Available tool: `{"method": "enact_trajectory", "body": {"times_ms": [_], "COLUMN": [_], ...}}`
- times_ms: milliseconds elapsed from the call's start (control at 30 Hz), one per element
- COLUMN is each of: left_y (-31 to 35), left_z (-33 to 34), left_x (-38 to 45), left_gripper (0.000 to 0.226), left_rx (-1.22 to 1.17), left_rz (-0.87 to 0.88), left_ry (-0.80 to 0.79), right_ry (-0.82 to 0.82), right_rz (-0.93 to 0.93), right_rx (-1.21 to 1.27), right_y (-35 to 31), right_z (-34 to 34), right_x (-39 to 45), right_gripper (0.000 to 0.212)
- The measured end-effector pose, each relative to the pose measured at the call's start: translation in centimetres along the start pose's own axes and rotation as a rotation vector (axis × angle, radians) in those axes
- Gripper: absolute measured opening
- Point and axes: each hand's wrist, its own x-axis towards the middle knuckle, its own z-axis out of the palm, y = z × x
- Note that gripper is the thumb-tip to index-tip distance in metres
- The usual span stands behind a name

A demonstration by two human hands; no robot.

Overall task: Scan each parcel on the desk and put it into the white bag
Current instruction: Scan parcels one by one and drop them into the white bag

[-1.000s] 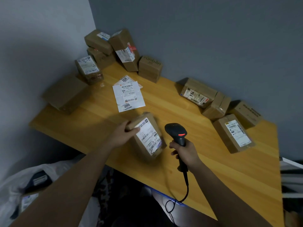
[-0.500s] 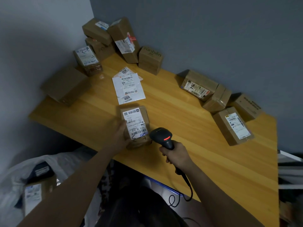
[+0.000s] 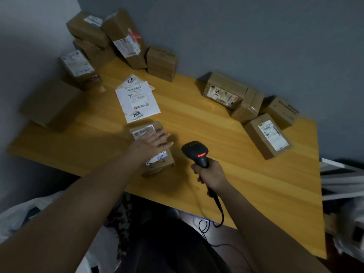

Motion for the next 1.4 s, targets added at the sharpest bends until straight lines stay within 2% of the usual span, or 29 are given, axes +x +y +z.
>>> {"method": "enact_trajectory", "body": {"times_ms": [67, 133, 167, 233, 333, 400, 500, 567, 633, 700, 733, 800, 867, 1000, 1100, 1167, 1267, 1400], "left_y": [-0.9, -1.6, -1.7, -2.5, -3.7, -3.7, -3.4, -2.1, 0.0, 2.3, 3.2, 4.7, 5.6, 6.6, 6.8, 6.8, 6.7, 6.4], "left_z": [-0.9, -2.5, -2.0, -1.4, -1.2, 0.0, 1.7, 1.8, 1.1, 0.6, 0.6, 0.9, 0.8, 0.7, 0.9, 1.2, 1.9, 2.6], "left_x": [1.8, 2.5, 3.0, 2.6, 0.8, -0.3, -2.0, -2.8, -3.4, -3.6, -3.4, -2.8, -2.0, -1.3, -1.7, -2.2, -2.9, -3.3], "left_gripper": [0.101, 0.111, 0.105, 0.082, 0.104, 0.106, 0.104, 0.103, 0.101, 0.077, 0.056, 0.034, 0.027, 0.035, 0.028, 0.035, 0.049, 0.042], "left_rx": [0.008, 0.190, 0.326, 0.120, -0.124, -0.194, -0.514, -0.778, -1.167, -1.543, -1.685, -1.891, -1.965, -2.179, -2.175, -2.191, -2.154, -2.133], "left_rz": [0.092, 0.142, 0.173, 0.126, -0.021, -0.105, -0.320, -0.545, -0.810, -0.961, -0.987, -0.987, -0.960, -0.885, -0.844, -0.851, -0.899, -0.994], "left_ry": [-0.254, -0.378, -0.321, -0.232, -0.223, -0.195, -0.273, -0.272, -0.225, -0.167, -0.122, -0.019, 0.032, 0.048, 0.050, -0.001, -0.052, -0.059], "right_ry": [0.017, 0.027, 0.030, 0.035, 0.045, 0.039, 0.024, 0.016, 0.019, 0.035, 0.041, 0.047, 0.048, 0.037, 0.036, 0.039, 0.013, -0.064], "right_rz": [0.012, 0.020, 0.021, 0.026, 0.037, 0.035, 0.018, 0.009, 0.012, 0.022, 0.027, 0.034, 0.038, 0.021, 0.002, -0.002, -0.007, -0.023], "right_rx": [0.003, 0.002, 0.010, 0.036, 0.068, 0.075, 0.071, 0.071, 0.081, 0.084, 0.082, 0.084, 0.083, 0.077, 0.055, 0.022, -0.064, -0.167], "right_y": [0.2, 0.5, 0.6, 0.9, 1.2, 1.3, 1.0, 0.7, 0.4, 0.3, 0.2, 0.2, 0.1, -0.2, -0.5, -0.8, -1.7, -3.8], "right_z": [-0.3, -0.7, -0.9, -1.2, -1.4, -1.4, -1.1, -0.8, -0.6, -0.3, -0.2, -0.1, 0.0, -0.2, -0.3, -0.3, -0.3, 0.0], "right_x": [0.1, 0.1, 0.1, 0.0, 0.0, 0.1, 0.3, 0.4, 0.6, 0.7, 0.7, 0.6, 0.5, 0.2, 0.0, -0.1, -0.4, -0.8], "right_gripper": [0.010, 0.011, 0.010, 0.007, 0.008, 0.006, 0.006, 0.006, 0.007, 0.011, 0.014, 0.016, 0.017, 0.013, 0.008, 0.009, 0.007, 0.017]}}
